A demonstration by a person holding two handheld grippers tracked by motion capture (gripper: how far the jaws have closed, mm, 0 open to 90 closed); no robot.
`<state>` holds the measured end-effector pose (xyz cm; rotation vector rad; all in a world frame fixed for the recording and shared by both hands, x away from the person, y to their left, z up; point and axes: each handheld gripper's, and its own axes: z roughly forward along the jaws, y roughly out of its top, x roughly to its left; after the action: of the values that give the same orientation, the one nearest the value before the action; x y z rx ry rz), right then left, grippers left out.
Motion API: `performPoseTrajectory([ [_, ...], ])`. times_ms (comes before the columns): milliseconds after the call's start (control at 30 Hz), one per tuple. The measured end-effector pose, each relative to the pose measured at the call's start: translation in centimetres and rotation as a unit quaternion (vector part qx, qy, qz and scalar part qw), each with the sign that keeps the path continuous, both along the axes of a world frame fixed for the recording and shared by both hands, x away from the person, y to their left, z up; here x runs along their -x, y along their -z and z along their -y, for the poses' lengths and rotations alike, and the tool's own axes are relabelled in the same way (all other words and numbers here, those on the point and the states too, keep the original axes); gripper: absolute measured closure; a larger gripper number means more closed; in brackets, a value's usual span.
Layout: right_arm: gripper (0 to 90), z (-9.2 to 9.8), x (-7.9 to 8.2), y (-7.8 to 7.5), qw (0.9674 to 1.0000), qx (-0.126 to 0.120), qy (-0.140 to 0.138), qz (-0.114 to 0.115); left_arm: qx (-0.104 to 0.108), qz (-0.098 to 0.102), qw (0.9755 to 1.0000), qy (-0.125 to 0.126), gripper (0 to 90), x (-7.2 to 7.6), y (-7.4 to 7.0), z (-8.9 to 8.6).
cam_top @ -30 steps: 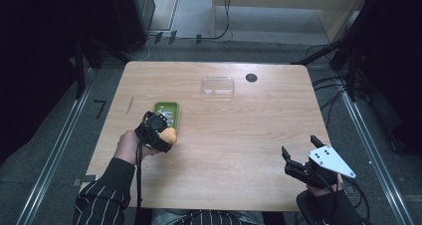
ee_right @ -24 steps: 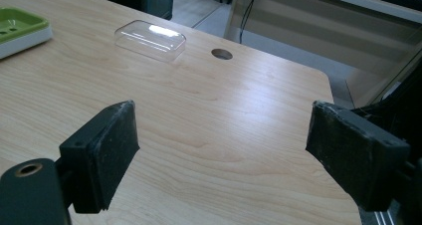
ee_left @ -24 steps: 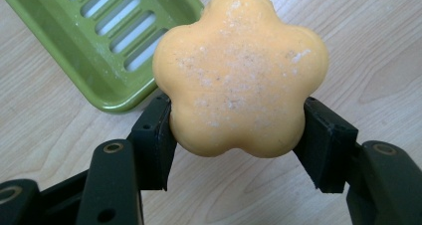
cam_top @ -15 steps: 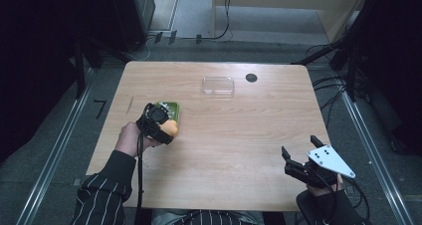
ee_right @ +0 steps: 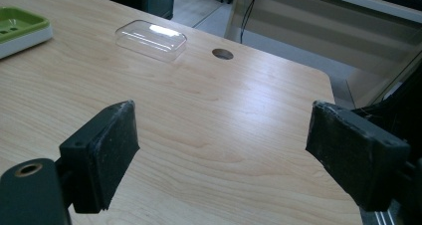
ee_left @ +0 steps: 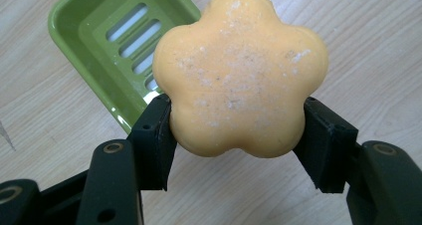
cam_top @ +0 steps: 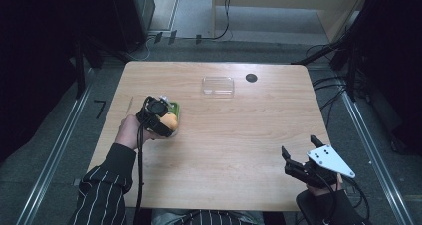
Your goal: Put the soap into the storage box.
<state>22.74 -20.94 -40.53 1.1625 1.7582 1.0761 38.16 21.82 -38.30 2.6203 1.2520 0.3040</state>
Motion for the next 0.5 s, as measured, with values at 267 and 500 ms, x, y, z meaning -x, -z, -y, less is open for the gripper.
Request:
performPoseTrajectory([
  [267, 13.4, 0.0, 0.0, 0.0, 1.0000, 0.001, -0.001, 0.000, -0.003, 0.001, 1.0000, 0.000, 39.9, -1.0, -0.1, -0.2],
  [500, 13.4, 0.0, 0.0, 0.0, 1.0000, 0.001, 0.000, 0.000, -0.002, 0.006, 1.0000, -0.003, 39.9, -1.9, -0.2, -0.2],
])
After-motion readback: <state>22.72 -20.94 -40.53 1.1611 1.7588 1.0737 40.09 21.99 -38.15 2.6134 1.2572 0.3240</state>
